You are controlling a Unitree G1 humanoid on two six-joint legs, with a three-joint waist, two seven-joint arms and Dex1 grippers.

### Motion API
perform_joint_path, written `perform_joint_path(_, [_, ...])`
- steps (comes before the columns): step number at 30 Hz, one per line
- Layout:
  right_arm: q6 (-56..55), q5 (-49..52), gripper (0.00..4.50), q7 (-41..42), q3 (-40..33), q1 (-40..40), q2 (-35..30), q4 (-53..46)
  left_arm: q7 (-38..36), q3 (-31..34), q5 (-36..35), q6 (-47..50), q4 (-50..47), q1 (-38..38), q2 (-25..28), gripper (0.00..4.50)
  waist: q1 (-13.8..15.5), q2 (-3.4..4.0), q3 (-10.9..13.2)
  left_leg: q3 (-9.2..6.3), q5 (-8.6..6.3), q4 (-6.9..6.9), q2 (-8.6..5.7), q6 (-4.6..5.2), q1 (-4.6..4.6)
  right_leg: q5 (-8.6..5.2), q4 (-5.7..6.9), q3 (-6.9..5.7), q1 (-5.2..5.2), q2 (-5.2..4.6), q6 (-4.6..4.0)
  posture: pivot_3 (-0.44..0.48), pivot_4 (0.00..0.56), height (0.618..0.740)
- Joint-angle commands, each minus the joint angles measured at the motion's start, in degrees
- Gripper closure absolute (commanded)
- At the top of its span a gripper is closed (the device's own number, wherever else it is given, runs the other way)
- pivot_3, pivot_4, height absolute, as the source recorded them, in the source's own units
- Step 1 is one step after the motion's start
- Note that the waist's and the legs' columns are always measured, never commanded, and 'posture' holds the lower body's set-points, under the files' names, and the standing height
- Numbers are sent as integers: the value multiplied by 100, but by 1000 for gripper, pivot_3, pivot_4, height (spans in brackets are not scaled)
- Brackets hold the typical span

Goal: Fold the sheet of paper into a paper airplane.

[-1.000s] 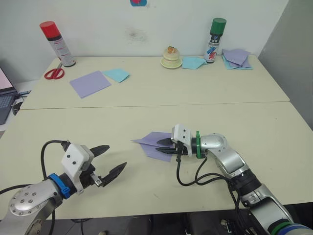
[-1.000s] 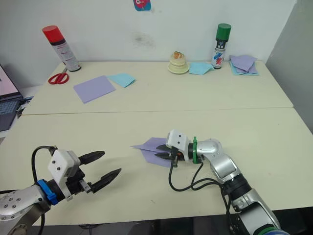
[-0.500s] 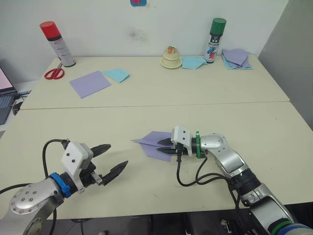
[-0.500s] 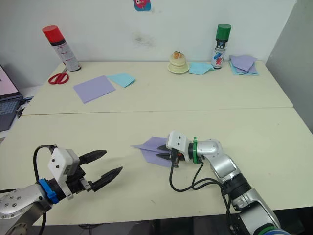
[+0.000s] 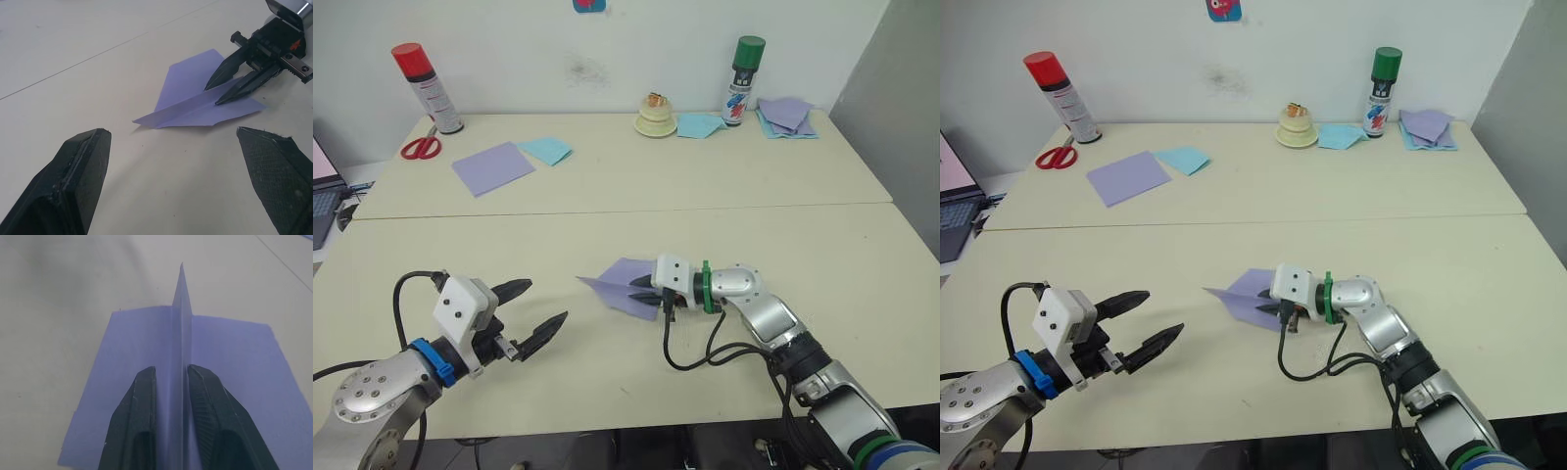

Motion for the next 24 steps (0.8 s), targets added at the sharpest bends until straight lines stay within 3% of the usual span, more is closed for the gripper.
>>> perform_joint_path(1, [11,-63,3446,-60,-7,-220,82,34,43,8,-16,-2,-122,-37,35,0,-1,0,0,0,0,0,0,0,0,0,0,0,0,0,0,0,150,740])
perform_joint_path(6, [159,-208,3446,-5,83,-323,95,160,44,56,-100,51,-205,8,27,0,-3,0,0,-1,0,1,0,0,1,0,1,0,0,0,-1,0,150,740])
perform_joint_path(10, [267,-319,4381,16,138,-325,73,189,-13,139,-410,223,-299,16,35,0,-3,0,-1,0,0,1,0,0,1,1,2,1,0,0,-1,0,150,740])
perform_joint_path(16, [417,-287,4451,-16,61,-290,-16,77,40,212,-890,510,-495,-130,152,0,-4,-1,-1,1,0,1,0,0,14,2,4,1,10,0,-2,0,150,740])
perform_joint_path(24, [2058,212,4451,-640,-1334,499,-751,-1702,268,-127,-1848,1335,-670,-1597,912,0,84,-1,-1,-7,1,10,-23,-1,-4,10,2,-4,7,0,13,0,150,740])
